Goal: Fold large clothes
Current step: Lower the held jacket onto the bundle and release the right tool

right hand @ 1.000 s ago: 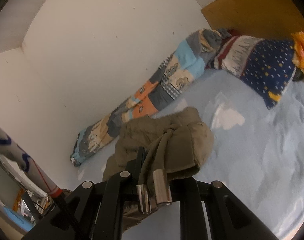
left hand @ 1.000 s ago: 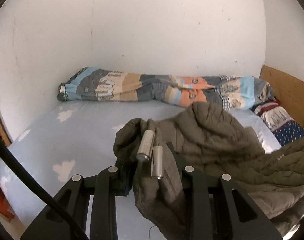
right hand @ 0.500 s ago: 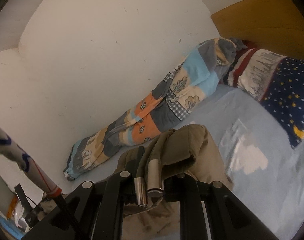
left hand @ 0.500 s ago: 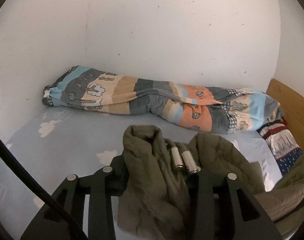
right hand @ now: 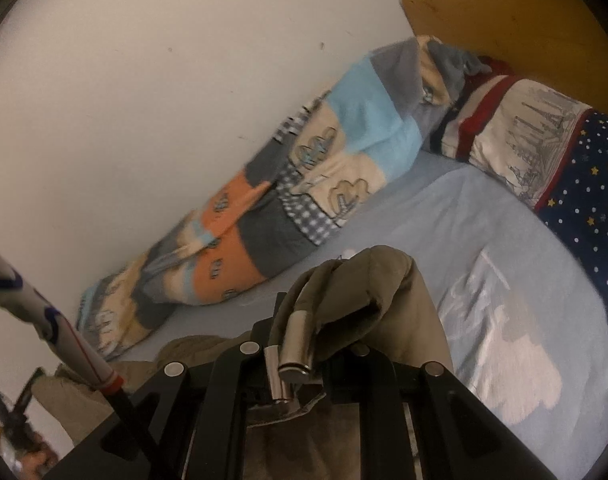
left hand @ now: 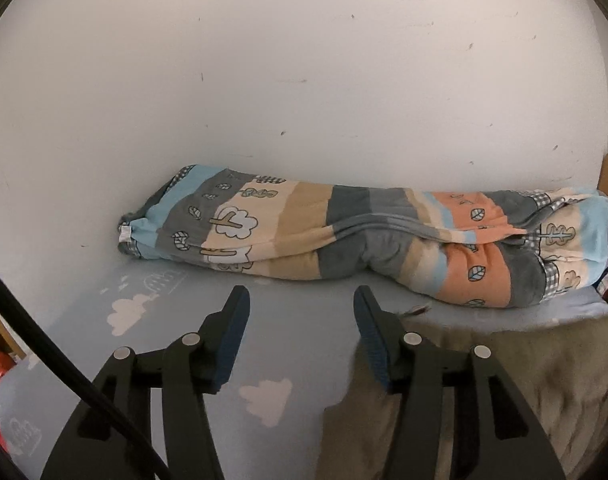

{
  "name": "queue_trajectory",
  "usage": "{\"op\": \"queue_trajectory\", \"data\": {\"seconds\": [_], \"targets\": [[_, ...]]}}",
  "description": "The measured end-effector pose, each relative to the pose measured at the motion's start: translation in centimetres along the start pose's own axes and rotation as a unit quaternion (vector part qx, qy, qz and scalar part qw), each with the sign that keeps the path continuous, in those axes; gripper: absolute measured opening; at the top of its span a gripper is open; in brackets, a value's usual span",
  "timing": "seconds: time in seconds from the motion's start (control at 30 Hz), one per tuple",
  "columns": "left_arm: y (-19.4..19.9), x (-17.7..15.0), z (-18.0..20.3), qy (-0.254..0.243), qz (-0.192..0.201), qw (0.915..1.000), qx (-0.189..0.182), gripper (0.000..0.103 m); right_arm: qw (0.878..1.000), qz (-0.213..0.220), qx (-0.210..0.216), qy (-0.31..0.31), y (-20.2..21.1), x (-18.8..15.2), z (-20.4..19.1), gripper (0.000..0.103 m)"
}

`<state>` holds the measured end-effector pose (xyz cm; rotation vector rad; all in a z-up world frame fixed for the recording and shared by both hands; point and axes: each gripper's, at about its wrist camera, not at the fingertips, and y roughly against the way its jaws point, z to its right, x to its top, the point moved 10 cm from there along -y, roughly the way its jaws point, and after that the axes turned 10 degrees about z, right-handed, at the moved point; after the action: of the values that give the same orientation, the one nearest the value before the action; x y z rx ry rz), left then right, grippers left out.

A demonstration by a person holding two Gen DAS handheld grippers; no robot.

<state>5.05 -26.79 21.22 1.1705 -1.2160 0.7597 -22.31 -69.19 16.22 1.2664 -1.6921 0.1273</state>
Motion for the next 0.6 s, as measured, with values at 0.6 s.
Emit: {"op": "queue_trajectory", "data": {"seconds": [0.6], "targets": [[-1.8,-13.8,17.0,-0.058,-0.171,0.9685,-0.171,0.054,0.998,-0.052,-0.043,-0.008,-9.3,-2.7,3.3,0.015]]}}
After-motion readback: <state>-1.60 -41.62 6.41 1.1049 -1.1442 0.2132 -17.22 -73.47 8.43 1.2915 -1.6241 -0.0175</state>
